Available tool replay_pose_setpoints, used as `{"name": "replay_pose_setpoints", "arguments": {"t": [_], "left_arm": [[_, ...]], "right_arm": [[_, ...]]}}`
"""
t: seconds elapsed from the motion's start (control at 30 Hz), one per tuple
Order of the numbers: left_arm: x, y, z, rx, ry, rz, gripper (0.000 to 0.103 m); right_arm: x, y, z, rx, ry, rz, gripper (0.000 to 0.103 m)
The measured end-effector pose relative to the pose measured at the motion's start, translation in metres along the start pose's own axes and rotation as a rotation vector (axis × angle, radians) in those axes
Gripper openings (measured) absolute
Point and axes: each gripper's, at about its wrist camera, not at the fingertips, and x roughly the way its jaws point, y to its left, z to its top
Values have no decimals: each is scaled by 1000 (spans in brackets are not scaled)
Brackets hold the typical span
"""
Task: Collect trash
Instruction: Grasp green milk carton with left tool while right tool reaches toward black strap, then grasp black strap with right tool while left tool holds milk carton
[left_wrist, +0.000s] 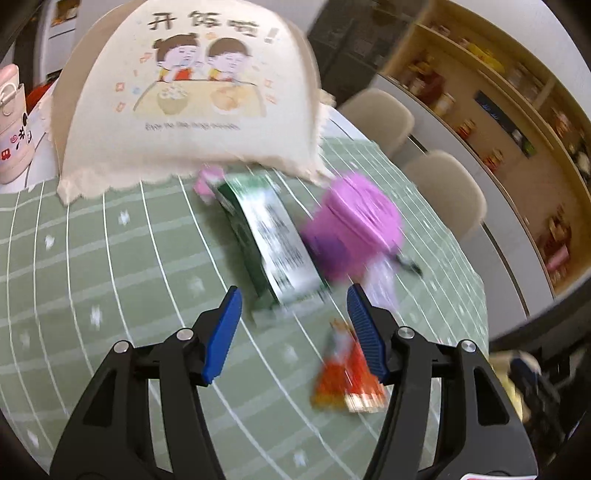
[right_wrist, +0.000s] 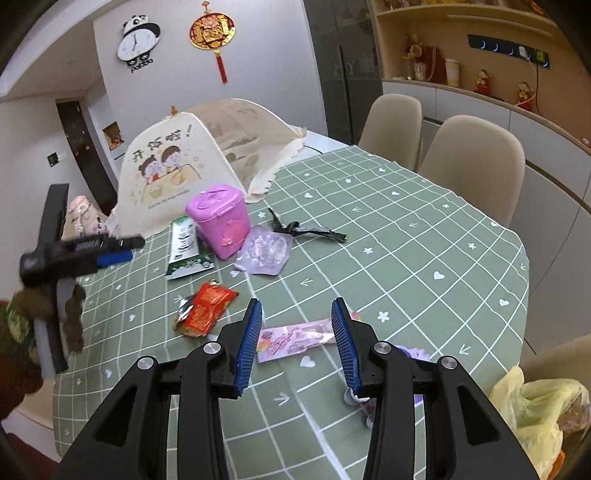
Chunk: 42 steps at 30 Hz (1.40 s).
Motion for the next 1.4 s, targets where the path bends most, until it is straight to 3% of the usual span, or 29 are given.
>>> {"name": "replay_pose_setpoints", "arguments": {"t": [0.1, 0.33, 0.4, 0.47, 0.7, 0.9, 1.03, 1.27, 1.4], "left_arm": [[31, 20, 29, -31, 20, 5, 56], [94, 37, 58, -65, 88, 43, 56], [107, 37, 60, -71, 124, 20, 54], [111, 34, 61, -58, 127, -21, 46], [93, 26, 40, 42, 179, -54, 38], [60, 30, -9, 60, 267, -133, 38], [47, 26, -36, 93, 322, -180, 38], [44, 11, -46, 113, 307, -131, 45], [46, 7, -43, 77, 293, -120, 48]], "right_arm": [[12, -4, 8, 3, 0, -24, 38], [56, -9, 26, 33, 27, -59, 38], [73, -7, 33, 24, 49, -57, 38], [83, -3, 40, 2, 58, -46, 38], [142, 17, 59, -68, 143, 23, 38], [193, 30, 65, -56, 207, 68, 38], [217, 32, 68, -35, 218, 48, 38], [233, 32, 69, -29, 232, 68, 39], [232, 30, 68, -9, 227, 101, 47]]}}
